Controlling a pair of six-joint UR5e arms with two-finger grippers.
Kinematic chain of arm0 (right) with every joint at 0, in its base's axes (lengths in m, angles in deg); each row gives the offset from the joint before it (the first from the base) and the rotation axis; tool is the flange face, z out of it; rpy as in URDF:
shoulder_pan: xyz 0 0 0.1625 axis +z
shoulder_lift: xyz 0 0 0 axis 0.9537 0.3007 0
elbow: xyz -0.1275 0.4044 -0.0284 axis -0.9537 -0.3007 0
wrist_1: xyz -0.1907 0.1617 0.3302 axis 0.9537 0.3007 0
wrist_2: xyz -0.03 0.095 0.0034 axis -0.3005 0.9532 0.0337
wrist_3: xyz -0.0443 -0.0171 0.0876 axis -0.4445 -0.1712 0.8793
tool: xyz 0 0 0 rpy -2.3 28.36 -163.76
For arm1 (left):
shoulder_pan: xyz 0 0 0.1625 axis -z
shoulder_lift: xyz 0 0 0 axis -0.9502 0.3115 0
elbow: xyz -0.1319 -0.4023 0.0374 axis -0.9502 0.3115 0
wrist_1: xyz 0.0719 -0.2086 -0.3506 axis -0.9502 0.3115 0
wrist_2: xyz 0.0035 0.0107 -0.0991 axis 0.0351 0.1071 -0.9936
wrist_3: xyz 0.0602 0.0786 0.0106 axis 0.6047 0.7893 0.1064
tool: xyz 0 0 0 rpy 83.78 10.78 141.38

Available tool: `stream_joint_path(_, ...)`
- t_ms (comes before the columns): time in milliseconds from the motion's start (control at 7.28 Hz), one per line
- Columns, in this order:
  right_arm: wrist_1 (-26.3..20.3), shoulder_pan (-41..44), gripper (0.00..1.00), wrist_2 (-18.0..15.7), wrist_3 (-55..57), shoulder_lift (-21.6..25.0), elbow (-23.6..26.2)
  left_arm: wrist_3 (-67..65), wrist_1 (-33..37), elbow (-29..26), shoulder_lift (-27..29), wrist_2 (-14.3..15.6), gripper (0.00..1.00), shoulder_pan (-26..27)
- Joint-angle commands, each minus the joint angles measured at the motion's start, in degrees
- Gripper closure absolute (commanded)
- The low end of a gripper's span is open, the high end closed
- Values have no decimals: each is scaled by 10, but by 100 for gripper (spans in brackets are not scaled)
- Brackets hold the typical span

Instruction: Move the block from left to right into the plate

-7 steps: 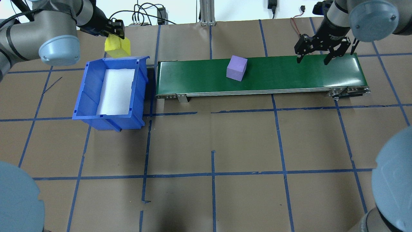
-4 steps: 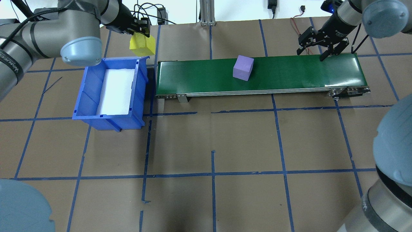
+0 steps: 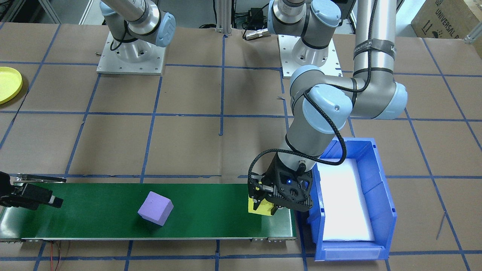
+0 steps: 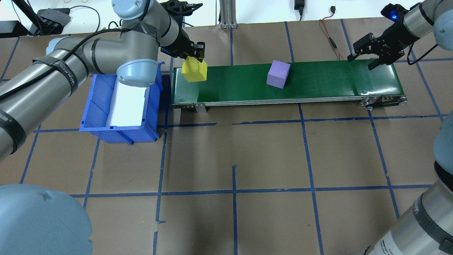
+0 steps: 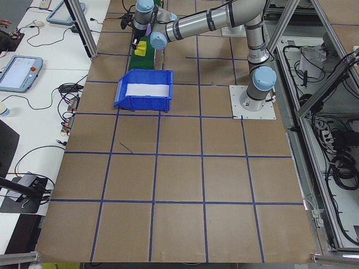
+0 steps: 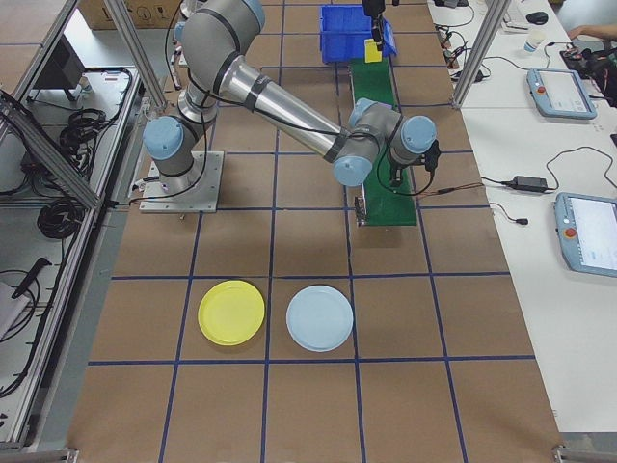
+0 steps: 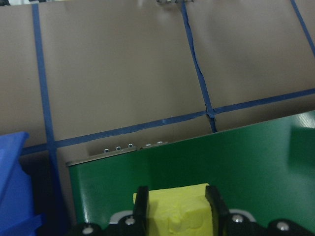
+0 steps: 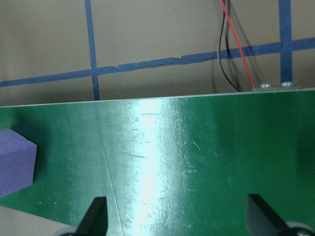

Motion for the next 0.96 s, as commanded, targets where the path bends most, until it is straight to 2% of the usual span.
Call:
stream_joint_path(0, 5, -5, 0, 3, -43, 14, 43, -1, -3, 9, 11, 5, 9, 3)
stream_joint_path(137, 5, -5, 0, 5, -49, 21, 52, -1, -7, 8, 18, 6, 0, 3)
stream_joint_path(549, 7, -5, 0, 8, 22, 23, 51, 8, -10, -4, 7, 54, 0, 2)
stream_joint_path(824, 17, -5, 0, 28, 19, 23, 52, 8, 11, 11, -45, 118, 0, -13)
